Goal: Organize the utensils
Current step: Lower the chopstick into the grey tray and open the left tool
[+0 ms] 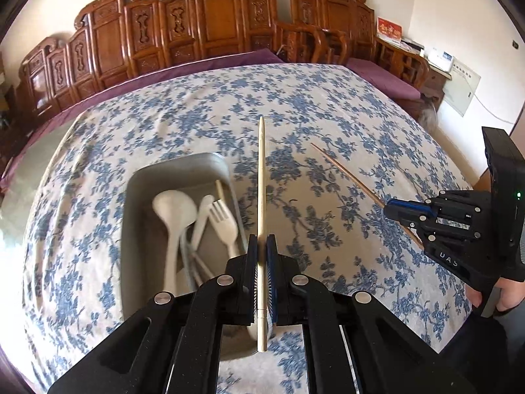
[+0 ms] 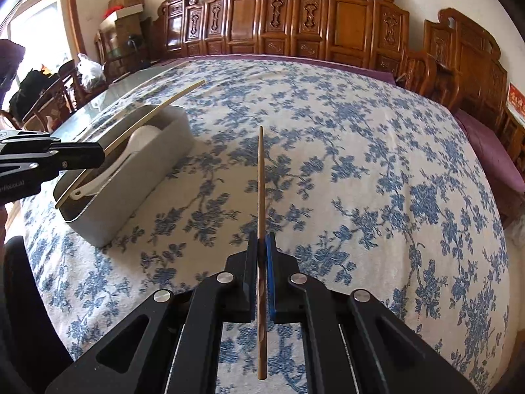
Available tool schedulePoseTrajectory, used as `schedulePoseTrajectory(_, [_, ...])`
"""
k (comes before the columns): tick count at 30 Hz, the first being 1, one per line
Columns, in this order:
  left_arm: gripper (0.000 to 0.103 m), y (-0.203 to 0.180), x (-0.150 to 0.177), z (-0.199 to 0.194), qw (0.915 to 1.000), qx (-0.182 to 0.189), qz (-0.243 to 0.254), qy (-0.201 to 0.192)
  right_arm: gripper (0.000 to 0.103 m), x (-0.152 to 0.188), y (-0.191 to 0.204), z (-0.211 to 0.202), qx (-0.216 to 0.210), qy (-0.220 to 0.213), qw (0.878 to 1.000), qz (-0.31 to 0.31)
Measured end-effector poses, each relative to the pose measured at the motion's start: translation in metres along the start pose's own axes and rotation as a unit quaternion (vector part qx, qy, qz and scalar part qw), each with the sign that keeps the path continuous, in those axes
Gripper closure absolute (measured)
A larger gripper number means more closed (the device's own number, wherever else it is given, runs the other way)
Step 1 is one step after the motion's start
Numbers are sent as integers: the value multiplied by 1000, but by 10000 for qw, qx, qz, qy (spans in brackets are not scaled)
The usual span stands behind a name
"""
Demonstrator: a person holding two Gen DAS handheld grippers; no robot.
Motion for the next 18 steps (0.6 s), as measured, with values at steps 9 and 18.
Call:
schedulePoseTrajectory(9, [98,40,20,-3,9995,-169,-266,89,97,-4,13,-5,-89,-118,9999,-72])
schedulePoseTrajectory(18, [98,72,26,25,9973,-241,-577,376,97,-2,16,-4,-91,-90,9999,-105])
Point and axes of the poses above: each gripper's, at about its wrist camera, not at the fingertips, and z roughly the way its jaws point, y to its left, x to its underside, the point moved 1 cm from there along z, roughly the way its jaws point, and after that the axes turned 1 degree about -x, right-handed, at the moved point
